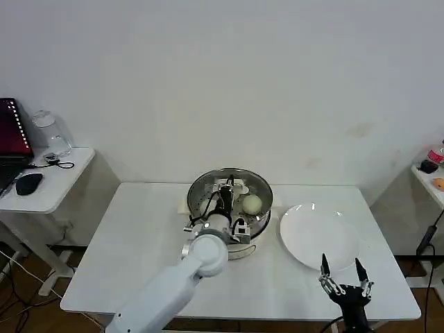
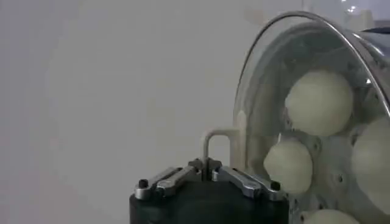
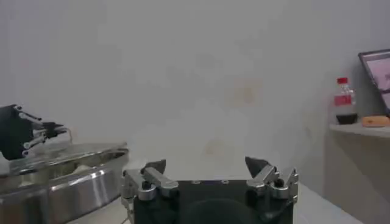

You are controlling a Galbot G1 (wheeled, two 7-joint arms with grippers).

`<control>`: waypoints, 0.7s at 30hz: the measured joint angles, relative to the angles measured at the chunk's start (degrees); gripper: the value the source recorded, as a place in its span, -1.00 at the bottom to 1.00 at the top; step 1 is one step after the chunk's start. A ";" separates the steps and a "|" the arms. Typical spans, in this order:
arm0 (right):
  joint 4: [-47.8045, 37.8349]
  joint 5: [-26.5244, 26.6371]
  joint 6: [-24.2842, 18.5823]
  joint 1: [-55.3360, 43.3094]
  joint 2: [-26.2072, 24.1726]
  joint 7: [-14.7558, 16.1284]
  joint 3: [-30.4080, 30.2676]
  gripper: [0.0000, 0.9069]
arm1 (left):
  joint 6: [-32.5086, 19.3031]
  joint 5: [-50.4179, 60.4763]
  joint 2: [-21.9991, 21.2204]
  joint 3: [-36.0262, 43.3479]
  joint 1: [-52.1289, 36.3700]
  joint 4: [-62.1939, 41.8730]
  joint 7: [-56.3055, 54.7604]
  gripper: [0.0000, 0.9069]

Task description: Take steamed baozi put them in steamer then cover it.

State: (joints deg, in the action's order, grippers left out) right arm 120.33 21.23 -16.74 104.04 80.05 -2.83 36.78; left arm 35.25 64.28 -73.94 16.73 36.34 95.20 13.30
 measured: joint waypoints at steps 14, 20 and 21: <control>0.04 0.26 -0.07 0.04 0.01 0.04 -0.14 1.00 | -0.06 -1.20 -0.44 -0.01 -0.50 -1.93 -2.12 -1.00; 0.27 0.40 -0.01 0.09 -0.11 0.04 -0.12 1.00 | -0.07 -1.65 -0.39 0.12 -0.50 -2.34 -2.86 -1.00; 0.27 0.41 -0.02 0.14 -0.13 0.04 -0.11 1.00 | -0.07 -1.74 -0.41 0.12 -0.48 -2.38 -2.97 -1.00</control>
State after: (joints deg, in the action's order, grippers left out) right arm 120.60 21.64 -16.76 104.18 79.93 -2.79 36.67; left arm 35.18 62.54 -74.35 16.85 35.86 92.81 10.33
